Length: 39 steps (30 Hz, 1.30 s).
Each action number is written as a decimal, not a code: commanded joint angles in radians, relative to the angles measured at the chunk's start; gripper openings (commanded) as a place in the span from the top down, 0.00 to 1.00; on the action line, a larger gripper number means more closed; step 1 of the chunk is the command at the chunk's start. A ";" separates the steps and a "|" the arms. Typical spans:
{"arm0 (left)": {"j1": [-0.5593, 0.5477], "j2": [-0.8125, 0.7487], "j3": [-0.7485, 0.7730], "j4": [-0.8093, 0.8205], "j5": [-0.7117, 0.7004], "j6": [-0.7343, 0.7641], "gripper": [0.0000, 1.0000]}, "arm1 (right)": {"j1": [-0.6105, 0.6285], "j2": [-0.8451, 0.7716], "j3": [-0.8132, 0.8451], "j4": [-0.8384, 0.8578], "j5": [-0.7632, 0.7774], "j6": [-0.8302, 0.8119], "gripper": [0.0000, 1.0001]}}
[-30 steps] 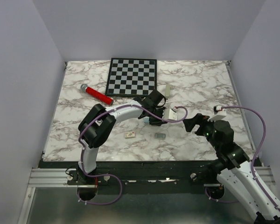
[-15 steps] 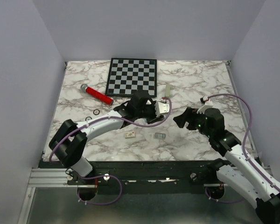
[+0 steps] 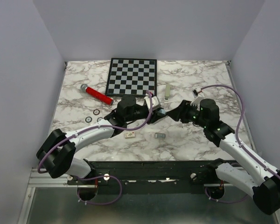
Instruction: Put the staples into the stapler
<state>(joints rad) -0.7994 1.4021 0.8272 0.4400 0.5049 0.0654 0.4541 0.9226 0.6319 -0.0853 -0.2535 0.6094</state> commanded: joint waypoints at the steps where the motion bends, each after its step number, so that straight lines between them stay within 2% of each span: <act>1: -0.006 -0.055 -0.005 0.101 0.026 -0.044 1.00 | -0.003 0.022 0.019 0.041 -0.003 0.036 0.45; 2: -0.006 -0.060 -0.008 0.106 0.023 -0.045 1.00 | -0.003 0.027 0.017 0.039 0.006 0.039 0.51; 5: -0.007 -0.072 -0.010 0.120 0.021 -0.044 1.00 | -0.003 0.045 0.018 0.039 -0.007 0.047 0.58; 10: -0.018 -0.071 0.007 0.124 0.026 -0.030 1.00 | -0.003 0.076 0.014 0.076 -0.075 0.099 0.59; 14: -0.030 -0.061 0.012 0.160 0.017 -0.032 1.00 | -0.003 0.087 0.011 0.130 -0.119 0.154 0.53; 19: -0.040 -0.064 0.007 0.224 0.006 -0.062 1.00 | -0.003 0.093 -0.020 0.208 -0.136 0.228 0.54; 22: -0.038 -0.083 -0.010 0.266 -0.018 -0.061 1.00 | -0.003 0.107 -0.026 0.240 -0.167 0.259 0.63; 23: -0.038 -0.090 -0.014 0.269 -0.032 -0.088 1.00 | -0.003 0.105 -0.031 0.246 -0.167 0.263 0.74; 24: -0.038 -0.100 -0.026 0.275 -0.046 -0.087 1.00 | -0.003 0.095 -0.035 0.248 -0.155 0.270 0.81; 25: -0.040 -0.126 -0.034 0.276 -0.084 -0.084 1.00 | -0.003 0.087 -0.037 0.249 -0.147 0.271 0.88; 26: -0.040 -0.140 -0.043 0.273 -0.106 -0.072 1.00 | -0.003 0.078 -0.037 0.249 -0.138 0.270 0.99; 29: -0.034 -0.213 -0.076 0.241 -0.205 -0.035 1.00 | -0.020 0.042 -0.041 0.251 -0.121 0.280 0.99; 33: -0.023 -0.308 -0.128 0.160 -0.348 0.014 1.00 | -0.103 -0.022 -0.075 0.320 -0.142 0.369 0.99; 39: -0.020 -0.451 -0.253 0.135 -0.543 -0.044 1.00 | -0.186 -0.083 -0.118 0.496 -0.161 0.510 0.99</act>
<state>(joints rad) -0.8402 1.0241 0.6598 0.5793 0.2340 0.0319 0.3080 0.8730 0.5350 0.2779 -0.4129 1.0080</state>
